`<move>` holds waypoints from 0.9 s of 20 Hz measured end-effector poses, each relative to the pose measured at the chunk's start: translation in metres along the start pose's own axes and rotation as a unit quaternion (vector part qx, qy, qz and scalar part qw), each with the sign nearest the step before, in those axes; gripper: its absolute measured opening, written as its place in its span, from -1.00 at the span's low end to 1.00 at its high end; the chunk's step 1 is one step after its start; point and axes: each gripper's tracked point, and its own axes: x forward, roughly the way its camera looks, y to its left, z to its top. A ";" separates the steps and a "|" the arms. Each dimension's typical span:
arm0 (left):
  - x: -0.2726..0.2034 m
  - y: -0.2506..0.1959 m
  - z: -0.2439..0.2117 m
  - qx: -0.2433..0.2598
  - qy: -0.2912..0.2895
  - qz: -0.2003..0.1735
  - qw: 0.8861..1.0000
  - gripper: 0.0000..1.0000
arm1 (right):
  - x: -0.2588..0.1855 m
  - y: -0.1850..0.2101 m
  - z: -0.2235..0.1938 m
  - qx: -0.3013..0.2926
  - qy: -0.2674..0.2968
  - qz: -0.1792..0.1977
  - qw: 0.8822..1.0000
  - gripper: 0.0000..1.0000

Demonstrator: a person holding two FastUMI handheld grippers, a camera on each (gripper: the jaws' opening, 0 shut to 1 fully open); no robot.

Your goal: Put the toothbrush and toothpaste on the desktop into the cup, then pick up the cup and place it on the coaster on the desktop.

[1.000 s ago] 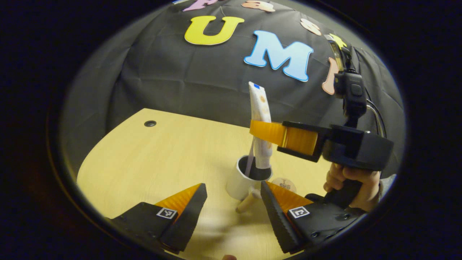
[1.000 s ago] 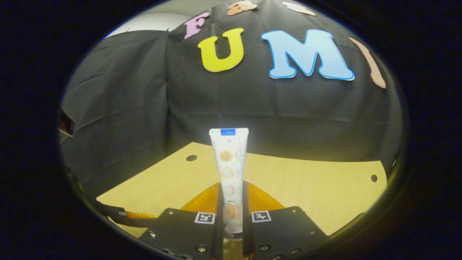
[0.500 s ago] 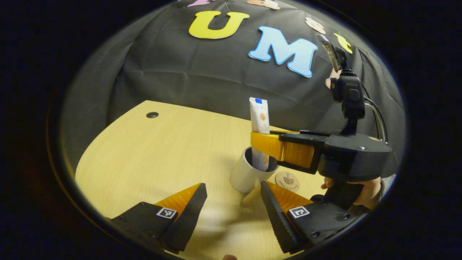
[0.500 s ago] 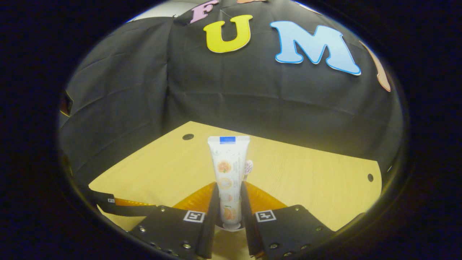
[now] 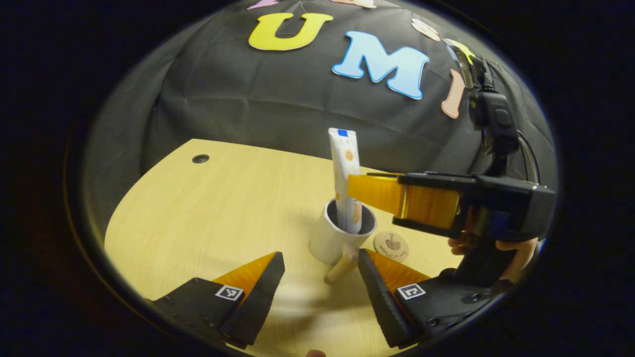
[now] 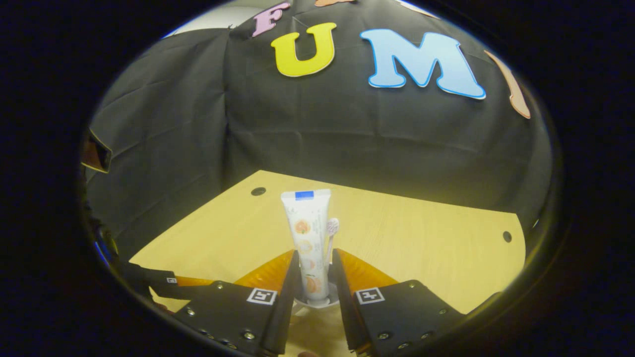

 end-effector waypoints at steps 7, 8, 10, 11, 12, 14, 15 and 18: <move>0.022 -0.020 -0.011 0.012 0.043 -0.006 0.999 0.86 | -0.058 -0.035 0.023 0.057 -0.046 -0.024 0.997 -0.14; 0.025 -0.022 -0.014 0.016 0.052 -0.005 0.999 0.93 | -0.066 -0.043 0.022 0.062 -0.047 -0.032 0.996 -0.14; 0.028 -0.022 -0.018 0.026 0.069 -0.002 0.997 0.93 | -0.080 -0.062 0.013 0.071 -0.046 -0.052 0.995 -0.17; 0.033 -0.022 -0.020 0.031 0.078 0.001 0.996 0.92 | -0.087 -0.070 0.008 0.076 -0.044 -0.062 0.994 -0.17; 0.037 -0.022 -0.022 0.035 0.088 0.003 0.996 0.86 | -0.093 -0.079 0.002 0.081 -0.041 -0.072 0.993 -0.17; 0.043 -0.022 -0.029 0.033 0.114 0.005 0.993 0.97 | -0.101 -0.094 -0.013 0.094 -0.031 -0.085 0.991 -0.09; 0.048 -0.022 -0.032 0.029 0.126 0.006 0.992 0.97 | -0.104 -0.099 -0.020 0.100 -0.025 -0.090 0.991 -0.13; 0.059 -0.021 -0.037 0.034 0.150 0.013 0.988 0.82 | -0.115 -0.118 -0.042 0.109 -0.007 -0.110 0.988 -0.14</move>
